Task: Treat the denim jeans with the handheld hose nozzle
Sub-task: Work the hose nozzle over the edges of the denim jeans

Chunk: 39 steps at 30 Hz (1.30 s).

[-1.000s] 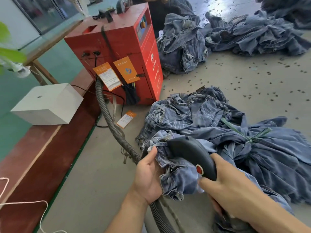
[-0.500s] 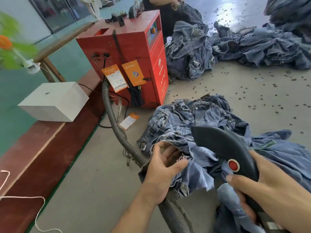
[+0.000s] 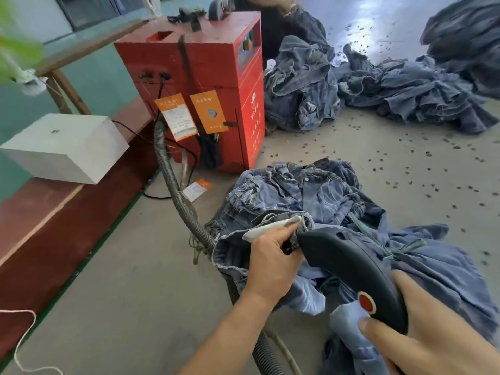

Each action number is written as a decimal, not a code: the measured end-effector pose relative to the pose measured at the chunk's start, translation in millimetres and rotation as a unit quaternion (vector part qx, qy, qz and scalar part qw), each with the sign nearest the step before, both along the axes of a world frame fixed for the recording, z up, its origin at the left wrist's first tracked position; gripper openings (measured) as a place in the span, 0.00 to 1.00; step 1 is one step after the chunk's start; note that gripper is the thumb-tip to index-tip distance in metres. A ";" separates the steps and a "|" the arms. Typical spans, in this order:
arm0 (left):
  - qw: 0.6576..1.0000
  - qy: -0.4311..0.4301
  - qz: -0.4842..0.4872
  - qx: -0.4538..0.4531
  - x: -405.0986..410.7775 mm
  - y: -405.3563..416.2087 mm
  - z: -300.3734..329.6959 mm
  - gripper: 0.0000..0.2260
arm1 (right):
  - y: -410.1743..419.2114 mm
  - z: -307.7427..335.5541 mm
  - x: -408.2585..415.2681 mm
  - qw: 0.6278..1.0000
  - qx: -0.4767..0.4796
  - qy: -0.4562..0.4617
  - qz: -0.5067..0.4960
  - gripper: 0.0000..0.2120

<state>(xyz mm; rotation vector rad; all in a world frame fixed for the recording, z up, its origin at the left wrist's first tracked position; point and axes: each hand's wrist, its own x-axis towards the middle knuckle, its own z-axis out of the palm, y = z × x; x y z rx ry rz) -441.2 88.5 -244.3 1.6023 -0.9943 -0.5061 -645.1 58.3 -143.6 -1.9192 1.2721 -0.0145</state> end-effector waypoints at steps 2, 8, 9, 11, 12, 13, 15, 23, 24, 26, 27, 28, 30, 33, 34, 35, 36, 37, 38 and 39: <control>0.998 0.041 -0.051 0.026 -0.5 2.6 -5.8 0.06 | -6.3 -6.2 5.9 1.000 0.010 -0.009 -0.021 0.12; 0.977 0.183 -0.106 0.031 6.4 8.1 -5.4 0.19 | -15.4 4.9 -5.6 0.995 -0.034 -0.059 -0.074 0.10; 0.977 0.175 -0.116 0.027 9.6 7.1 -4.3 0.20 | -9.7 6.2 -4.0 0.998 -0.022 -0.047 -0.045 0.10; 0.982 0.127 -0.137 0.040 15.1 7.4 -5.7 0.18 | -2.3 3.3 1.8 0.998 0.033 -0.044 -0.003 0.10; 0.980 0.109 -0.162 0.051 18.2 9.3 -6.4 0.17 | -4.0 0.1 5.8 0.996 0.057 -0.062 -0.004 0.09; 0.974 0.096 -0.194 0.064 19.5 12.1 -7.6 0.16 | -7.7 -2.0 8.0 0.993 0.077 -0.088 -0.029 0.08; 0.967 0.063 -0.237 0.071 20.4 17.8 -5.5 0.16 | -16.2 2.8 7.1 0.979 0.113 -0.143 -0.096 0.08; 0.962 0.041 -0.247 0.107 26.8 25.7 -0.8 0.23 | -4.1 5.2 -0.1 0.989 0.118 -0.094 0.007 0.08; 0.959 0.035 -0.254 0.116 25.5 27.1 -1.1 0.25 | -6.9 2.0 4.5 0.985 0.131 -0.114 -0.010 0.08; 0.960 0.013 -0.253 0.121 23.8 30.2 -2.7 0.29 | -14.8 0.5 8.4 0.974 0.143 -0.161 -0.070 0.07; 0.963 0.017 -0.237 0.125 25.4 31.4 -4.1 0.30 | -15.9 3.0 7.3 0.966 0.159 -0.181 -0.092 0.08; 0.968 0.031 -0.216 0.125 28.5 31.8 -5.2 0.31 | -15.4 5.2 4.2 0.963 0.171 -0.190 -0.088 0.08; 0.973 0.056 -0.190 0.115 32.9 32.4 -4.7 0.31 | -7.3 5.1 -3.0 0.973 0.162 -0.161 -0.032 0.10; 0.967 0.050 -0.234 0.082 28.5 34.1 -4.6 0.31 | 1.9 2.7 2.5 0.984 0.140 -0.106 0.021 0.09; 0.963 0.060 -0.248 0.082 25.6 34.9 -6.5 0.31 | -0.8 -0.3 6.7 0.984 0.136 -0.118 0.014 0.08; 0.963 0.068 -0.244 0.093 23.6 35.5 -8.7 0.30 | -6.1 -3.6 10.3 0.981 0.135 -0.140 -0.011 0.07; 0.965 0.067 -0.230 0.102 23.9 36.3 -11.6 0.30 | -11.8 -4.4 13.2 0.975 0.141 -0.164 -0.045 0.07; 0.970 0.056 -0.213 0.106 25.9 37.8 -14.7 0.31 | -15.7 -2.7 14.1 0.966 0.158 -0.189 -0.075 0.06; 0.971 0.054 -0.203 0.110 29.0 39.0 -17.5 0.31 | -18.0 -1.2 12.1 0.958 0.180 -0.205 -0.086 0.07; 0.973 0.065 -0.192 0.114 33.1 39.5 -19.9 0.31 | -17.8 -0.5 8.4 0.954 0.199 -0.210 -0.077 0.07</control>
